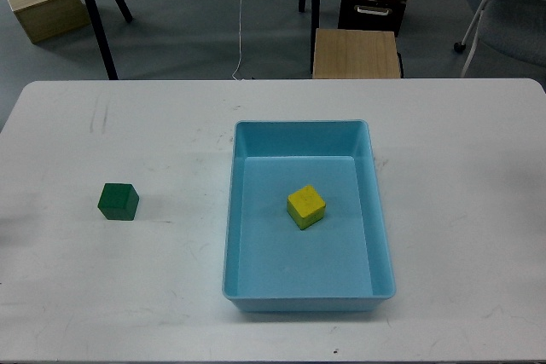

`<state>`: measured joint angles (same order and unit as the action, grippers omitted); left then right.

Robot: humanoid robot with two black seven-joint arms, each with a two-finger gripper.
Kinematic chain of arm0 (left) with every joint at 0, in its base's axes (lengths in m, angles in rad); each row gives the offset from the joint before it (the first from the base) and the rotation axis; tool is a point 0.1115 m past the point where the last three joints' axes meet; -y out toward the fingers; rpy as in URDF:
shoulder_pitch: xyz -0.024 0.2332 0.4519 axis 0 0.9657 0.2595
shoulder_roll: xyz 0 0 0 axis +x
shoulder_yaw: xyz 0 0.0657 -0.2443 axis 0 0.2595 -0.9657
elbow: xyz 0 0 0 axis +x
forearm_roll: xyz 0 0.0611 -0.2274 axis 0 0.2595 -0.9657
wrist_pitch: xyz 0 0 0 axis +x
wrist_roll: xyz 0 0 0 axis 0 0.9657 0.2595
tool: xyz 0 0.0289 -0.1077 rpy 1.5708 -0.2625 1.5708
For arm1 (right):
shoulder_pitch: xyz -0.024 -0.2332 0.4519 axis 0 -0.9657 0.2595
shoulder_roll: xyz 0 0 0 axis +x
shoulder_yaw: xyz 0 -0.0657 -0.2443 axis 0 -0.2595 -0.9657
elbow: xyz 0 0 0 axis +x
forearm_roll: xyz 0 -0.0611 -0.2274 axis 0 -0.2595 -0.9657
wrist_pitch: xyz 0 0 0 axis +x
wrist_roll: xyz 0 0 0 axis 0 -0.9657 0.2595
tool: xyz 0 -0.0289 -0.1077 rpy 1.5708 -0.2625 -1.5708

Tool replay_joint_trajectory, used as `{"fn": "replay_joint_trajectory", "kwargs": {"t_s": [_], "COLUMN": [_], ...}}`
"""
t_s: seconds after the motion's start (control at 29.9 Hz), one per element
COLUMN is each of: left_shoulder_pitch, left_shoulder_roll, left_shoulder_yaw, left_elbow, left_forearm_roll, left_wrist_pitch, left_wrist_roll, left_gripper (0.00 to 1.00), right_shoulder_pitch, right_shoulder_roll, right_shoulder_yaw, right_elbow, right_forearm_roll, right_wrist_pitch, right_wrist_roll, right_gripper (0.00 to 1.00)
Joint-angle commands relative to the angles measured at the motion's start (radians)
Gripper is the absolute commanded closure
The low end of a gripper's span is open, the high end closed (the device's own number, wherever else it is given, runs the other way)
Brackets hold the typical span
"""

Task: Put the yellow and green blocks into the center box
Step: 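Release the yellow cube in the tray and withdraw the right gripper, then move the left gripper toward the green cube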

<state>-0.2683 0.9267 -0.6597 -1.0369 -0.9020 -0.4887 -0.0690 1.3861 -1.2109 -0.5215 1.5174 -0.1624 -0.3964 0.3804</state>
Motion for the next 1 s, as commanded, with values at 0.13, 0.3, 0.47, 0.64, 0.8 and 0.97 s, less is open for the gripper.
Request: {"fn": "replay_joint_trajectory", "kwargs": {"t_s": [0.13,0.3,0.47,0.64,0.8,0.97], "left_shoulder_pitch": [-0.002,-0.002,-0.002,-0.014,-0.045,-0.100], "left_shoulder_roll": [0.000,0.001,0.001,0.006,0.056,0.147], "left_shoulder_yaw": [0.000,0.000,0.000,-0.008,-0.004,-0.014], "left_elbow": [0.000,0.001,0.001,0.029,0.035,0.022], "left_forearm_roll": [0.002,0.002,0.002,0.008,0.289,0.647], "left_wrist_pitch": [0.000,0.000,0.000,0.000,0.000,0.000], "left_wrist_roll": [0.000,0.000,0.000,0.000,-0.002,-0.072], "left_gripper": [0.00,0.00,0.00,0.00,0.00,0.00], "right_shoulder_pitch": [-0.211,-0.282,-0.297,-0.297,-0.297,-0.297], "right_shoulder_roll": [0.014,0.085,0.125,0.133,0.133,0.133], "right_shoulder_yaw": [0.003,0.012,0.015,0.015,0.015,0.017], "right_elbow": [-0.005,-0.009,-0.010,-0.009,-0.009,-0.008], "right_forearm_roll": [-0.012,-0.009,-0.005,-0.003,-0.003,-0.002], "right_wrist_pitch": [-0.012,-0.090,-0.092,-0.092,-0.092,-0.092], "right_wrist_roll": [0.100,0.100,0.098,0.097,0.098,0.098], "right_gripper": [0.00,0.00,0.00,0.00,0.00,0.00]}}
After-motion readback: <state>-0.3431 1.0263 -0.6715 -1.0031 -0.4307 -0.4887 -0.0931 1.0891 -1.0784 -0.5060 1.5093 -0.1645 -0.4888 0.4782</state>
